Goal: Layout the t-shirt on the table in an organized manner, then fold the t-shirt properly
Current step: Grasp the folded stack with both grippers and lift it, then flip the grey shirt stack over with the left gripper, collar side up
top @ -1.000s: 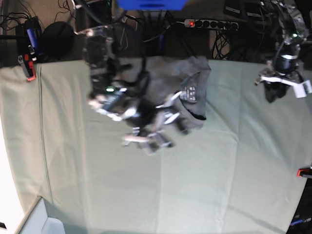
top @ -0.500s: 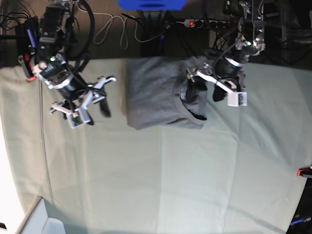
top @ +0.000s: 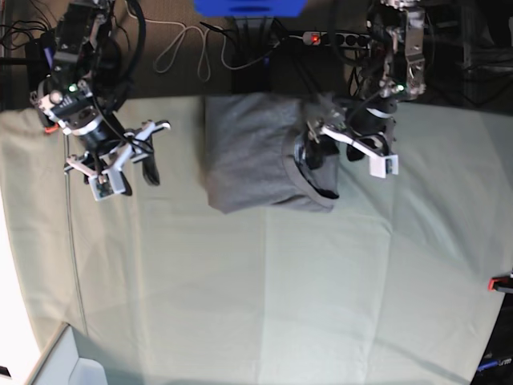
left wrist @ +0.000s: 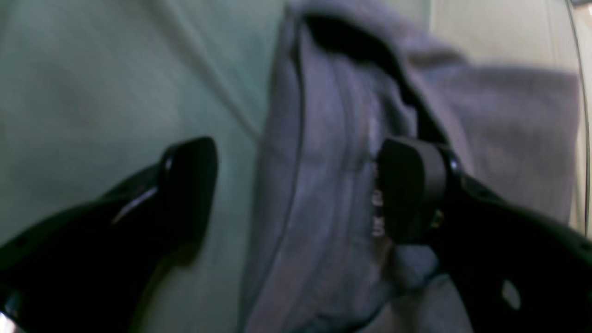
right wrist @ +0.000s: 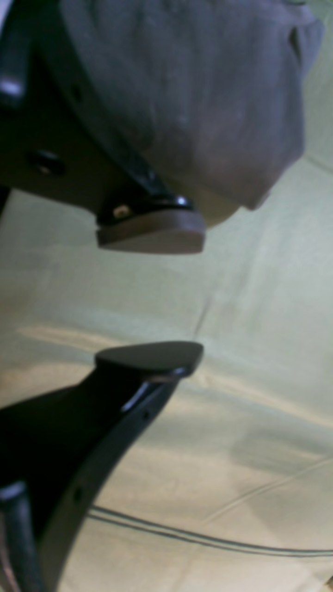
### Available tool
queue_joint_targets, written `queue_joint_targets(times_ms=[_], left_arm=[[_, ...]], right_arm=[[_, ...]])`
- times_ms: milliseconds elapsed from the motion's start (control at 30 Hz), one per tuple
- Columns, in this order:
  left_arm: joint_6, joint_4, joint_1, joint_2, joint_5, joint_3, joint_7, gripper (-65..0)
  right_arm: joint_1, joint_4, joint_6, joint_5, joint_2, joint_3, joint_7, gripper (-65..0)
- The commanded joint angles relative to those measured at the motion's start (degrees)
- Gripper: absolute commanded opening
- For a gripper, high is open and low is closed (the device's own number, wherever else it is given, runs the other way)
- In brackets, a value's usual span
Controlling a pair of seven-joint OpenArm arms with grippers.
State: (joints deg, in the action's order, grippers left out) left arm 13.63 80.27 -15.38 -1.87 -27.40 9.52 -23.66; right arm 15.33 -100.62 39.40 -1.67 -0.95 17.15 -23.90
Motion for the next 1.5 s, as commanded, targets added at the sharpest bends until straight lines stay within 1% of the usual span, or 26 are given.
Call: queue_joint_targets(times_ms=[0,133,233,267,300,333,467,533,600,733,900,967,1000,1033,1067,1133,1200,1267,1333,1467], left_arm=[[0.5,0.5,0.2,-0.1,-0.4,-0.5,-0.2,-11.9],[0.6,0.6,-0.1,-0.1,-0.4,-3.0,-0.2,-12.1],[0.6,0.6,-0.1,-0.1,-0.4,-3.2,-0.2,-12.2],[0.6,0.6,-0.1,-0.1,-0.4,-3.2,-0.2,-13.3],[0.6,0.6,-0.1,-0.1,-0.4,-3.2,-0.2,-16.1],[0.6,0.6,-0.1,-0.2,-0.4,-3.2,-0.2,-21.5],[0.6,0.6,-0.1,-0.1,-0.4,-2.7,-0.2,-46.5],[0.6,0.6,0.0,-0.4,-0.4,-2.7,-0.2,-57.5],[0.6,0.6,0.4,-0.5,-0.4,-2.7,-0.2,-65.0],[0.6,0.5,0.5,-0.6,-0.4,-2.6,-0.2,-64.9],[0.6,1.2,1.7,-0.8,-0.4,-3.1,-0.2,-65.0],[0.7,0.5,3.2,-2.2,-0.4,-3.5,-0.3,-65.0],[0.7,0.0,4.0,-2.9,-0.4,-4.8,-0.3,-65.0],[1.4,-0.3,4.7,-3.9,-0.3,-6.7,-0.3,-65.0],[2.8,-0.4,5.7,-5.6,-0.3,-8.4,-0.3,-65.0],[5.9,-0.7,7.4,-7.9,-0.2,-12.0,0.1,-65.0],[9.1,-1.2,10.1,-9.6,0.2,-15.7,0.1,-65.0],[11.0,-2.7,13.2,-11.1,0.2,-19.1,0.1,-65.0],[12.3,-4.6,17.2,-12.2,0.2,-22.4,0.1,-65.0],[12.4,-7.9,24.5,-13.2,0.2,-29.0,0.1,-65.0]], right_arm=[[-0.2,-1.1,0.6,0.7,0.2,0.1,1.4,-34.3],[-0.1,-1.1,0.6,0.7,0.2,0.0,1.4,-34.3],[-0.1,-1.1,0.6,0.7,0.2,0.0,1.4,-34.3],[-0.1,-1.1,0.6,0.7,0.2,0.0,1.4,-34.3],[-0.1,-1.1,0.6,0.7,0.2,0.0,1.4,-34.3],[-0.1,-1.1,0.6,0.7,0.2,0.0,1.4,-34.3],[-0.1,-1.2,0.6,0.7,0.2,0.0,1.4,-34.4],[-0.1,-1.2,0.6,0.7,0.2,0.0,1.4,-34.4],[-0.1,-1.2,0.6,0.7,0.3,0.0,1.4,-34.4],[-0.1,-1.2,0.6,0.7,0.4,0.4,1.4,-34.4],[-0.6,-1.2,0.6,0.7,0.4,5.1,1.6,-34.4],[-1.0,-1.2,0.6,0.7,0.6,6.4,1.7,-34.4],[-1.4,-1.2,0.6,0.7,1.2,7.2,1.5,-34.4],[-1.6,-1.2,0.6,0.7,1.6,8.0,1.4,-34.4],[-1.6,-1.2,0.6,0.7,1.7,8.7,1.4,-34.4],[-1.7,-1.2,0.6,0.7,1.7,9.5,1.4,-34.4],[-1.7,-1.2,0.6,0.7,1.7,10.3,1.4,-34.4],[-1.8,-1.2,0.6,0.7,1.7,10.6,1.4,-34.4],[-1.8,-1.2,0.6,0.7,1.7,10.5,1.4,-34.4],[-1.8,-1.2,0.6,0.7,1.7,10.6,1.4,-34.4]])
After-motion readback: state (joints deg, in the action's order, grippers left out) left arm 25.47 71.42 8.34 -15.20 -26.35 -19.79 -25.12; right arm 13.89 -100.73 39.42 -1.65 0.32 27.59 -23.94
